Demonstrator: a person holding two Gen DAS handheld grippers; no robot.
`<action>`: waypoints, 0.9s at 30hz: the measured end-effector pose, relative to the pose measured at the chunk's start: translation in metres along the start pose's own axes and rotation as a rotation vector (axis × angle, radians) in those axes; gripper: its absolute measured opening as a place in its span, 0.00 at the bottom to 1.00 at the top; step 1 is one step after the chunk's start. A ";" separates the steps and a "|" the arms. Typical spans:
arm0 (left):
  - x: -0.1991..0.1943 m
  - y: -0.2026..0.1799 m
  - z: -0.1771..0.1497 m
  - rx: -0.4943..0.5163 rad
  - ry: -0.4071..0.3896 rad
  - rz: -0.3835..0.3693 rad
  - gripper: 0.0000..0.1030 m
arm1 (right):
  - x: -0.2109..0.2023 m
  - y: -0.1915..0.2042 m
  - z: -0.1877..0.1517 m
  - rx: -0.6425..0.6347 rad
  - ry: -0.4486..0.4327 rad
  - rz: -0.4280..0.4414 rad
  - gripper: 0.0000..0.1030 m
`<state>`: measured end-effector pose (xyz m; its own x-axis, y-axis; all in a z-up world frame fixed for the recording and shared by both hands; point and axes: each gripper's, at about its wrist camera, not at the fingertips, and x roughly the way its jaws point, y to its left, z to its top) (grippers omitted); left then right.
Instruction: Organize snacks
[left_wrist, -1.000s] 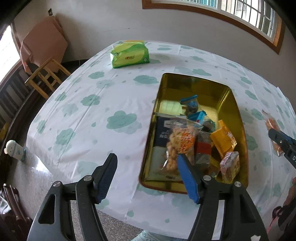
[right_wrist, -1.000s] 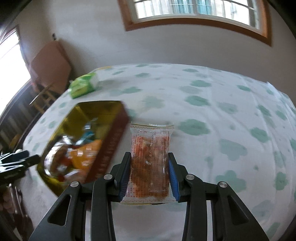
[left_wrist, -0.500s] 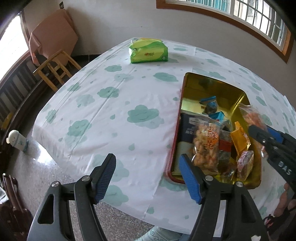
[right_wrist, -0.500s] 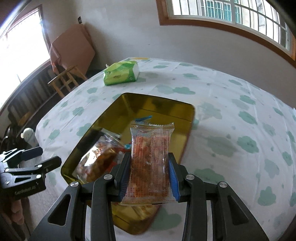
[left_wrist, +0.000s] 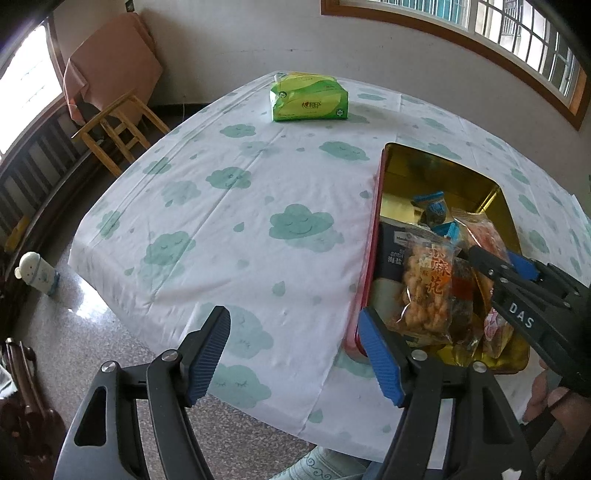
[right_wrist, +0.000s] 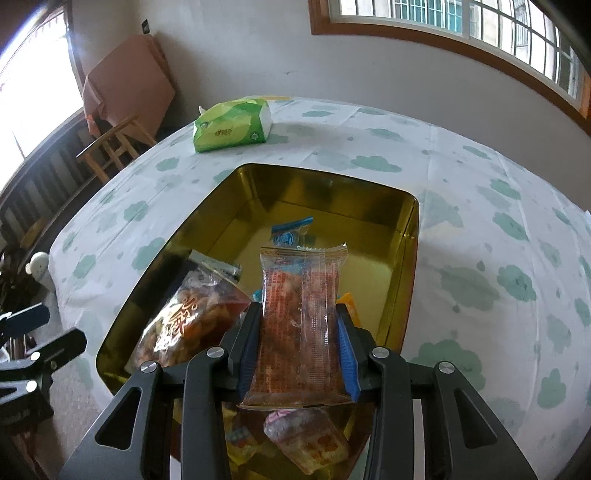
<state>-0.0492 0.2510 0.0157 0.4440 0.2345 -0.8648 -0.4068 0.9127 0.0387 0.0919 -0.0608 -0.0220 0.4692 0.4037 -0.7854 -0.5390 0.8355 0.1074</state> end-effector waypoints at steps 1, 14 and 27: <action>0.000 -0.001 0.000 0.000 0.000 0.000 0.67 | 0.001 0.000 0.000 0.001 -0.001 -0.002 0.39; -0.015 -0.013 -0.005 0.024 -0.020 -0.008 0.69 | -0.045 -0.001 -0.015 -0.035 -0.083 0.001 0.87; -0.036 -0.038 -0.015 0.076 -0.055 -0.012 0.69 | -0.078 -0.007 -0.051 -0.087 -0.093 -0.061 0.94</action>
<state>-0.0614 0.2031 0.0379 0.4926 0.2394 -0.8367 -0.3402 0.9379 0.0681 0.0234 -0.1165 0.0075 0.5636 0.3896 -0.7284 -0.5645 0.8254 0.0047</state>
